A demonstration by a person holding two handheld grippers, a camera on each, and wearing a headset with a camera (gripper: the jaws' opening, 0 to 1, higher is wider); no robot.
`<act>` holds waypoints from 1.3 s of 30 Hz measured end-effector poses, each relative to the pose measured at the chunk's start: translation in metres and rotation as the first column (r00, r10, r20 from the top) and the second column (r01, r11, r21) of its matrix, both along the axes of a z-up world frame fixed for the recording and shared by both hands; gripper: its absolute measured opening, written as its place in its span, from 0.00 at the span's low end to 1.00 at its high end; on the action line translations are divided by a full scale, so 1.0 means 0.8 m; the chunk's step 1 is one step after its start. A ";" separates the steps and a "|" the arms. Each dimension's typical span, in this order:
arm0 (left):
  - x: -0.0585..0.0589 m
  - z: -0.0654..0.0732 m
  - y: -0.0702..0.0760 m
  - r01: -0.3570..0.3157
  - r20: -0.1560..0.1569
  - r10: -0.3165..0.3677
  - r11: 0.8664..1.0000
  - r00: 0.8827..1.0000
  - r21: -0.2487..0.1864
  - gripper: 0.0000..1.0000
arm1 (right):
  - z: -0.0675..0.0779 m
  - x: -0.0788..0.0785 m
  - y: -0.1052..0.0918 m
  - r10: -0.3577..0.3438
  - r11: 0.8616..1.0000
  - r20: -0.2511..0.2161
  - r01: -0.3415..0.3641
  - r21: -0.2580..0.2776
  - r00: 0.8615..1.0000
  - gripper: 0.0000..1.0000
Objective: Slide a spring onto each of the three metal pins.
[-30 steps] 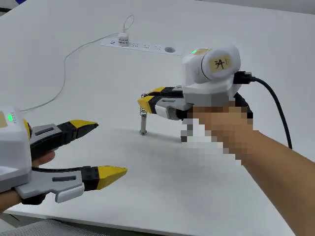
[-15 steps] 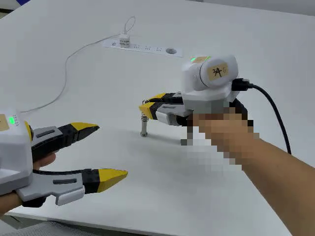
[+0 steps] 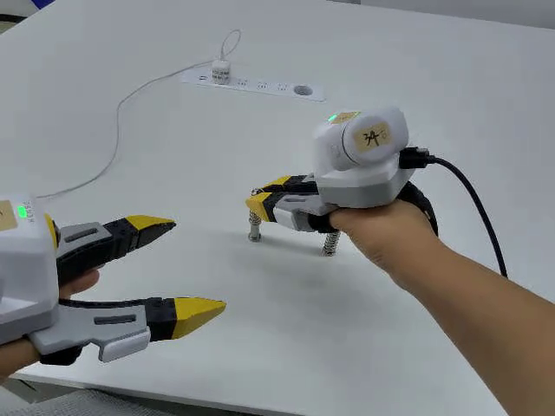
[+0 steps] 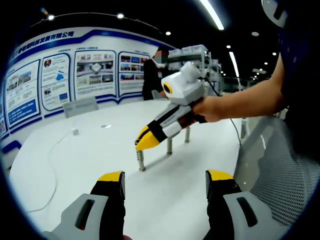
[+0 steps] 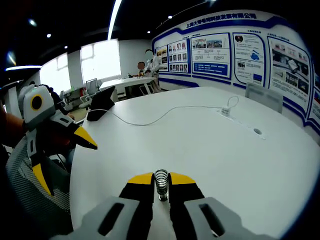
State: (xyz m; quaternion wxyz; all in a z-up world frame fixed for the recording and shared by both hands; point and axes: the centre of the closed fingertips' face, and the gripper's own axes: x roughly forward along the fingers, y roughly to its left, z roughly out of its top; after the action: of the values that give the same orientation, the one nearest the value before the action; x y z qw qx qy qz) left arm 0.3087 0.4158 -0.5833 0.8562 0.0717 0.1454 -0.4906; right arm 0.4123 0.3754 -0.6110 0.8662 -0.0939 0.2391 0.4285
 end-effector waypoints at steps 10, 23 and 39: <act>0.000 0.000 0.001 -0.002 -0.001 0.002 1.000 1.000 -0.002 0.67 | -0.016 0.000 0.003 0.001 1.000 -0.026 -0.002 -0.029 1.000 0.12; 0.002 0.000 0.001 -0.006 -0.002 0.006 1.000 1.000 -0.003 0.67 | -0.032 0.001 0.000 -0.010 0.998 -0.055 0.007 -0.056 0.998 0.12; 0.002 -0.001 0.001 -0.007 -0.002 0.007 1.000 1.000 -0.002 0.67 | -0.040 -0.004 -0.004 -0.019 0.997 -0.071 0.013 -0.082 0.997 0.14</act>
State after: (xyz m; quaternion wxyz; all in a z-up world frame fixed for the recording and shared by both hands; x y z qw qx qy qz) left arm 0.3101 0.4169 -0.5838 0.8577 0.0700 0.1461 -0.4880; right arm 0.4091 0.3724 -0.6428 0.8559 -0.1115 0.2881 0.4147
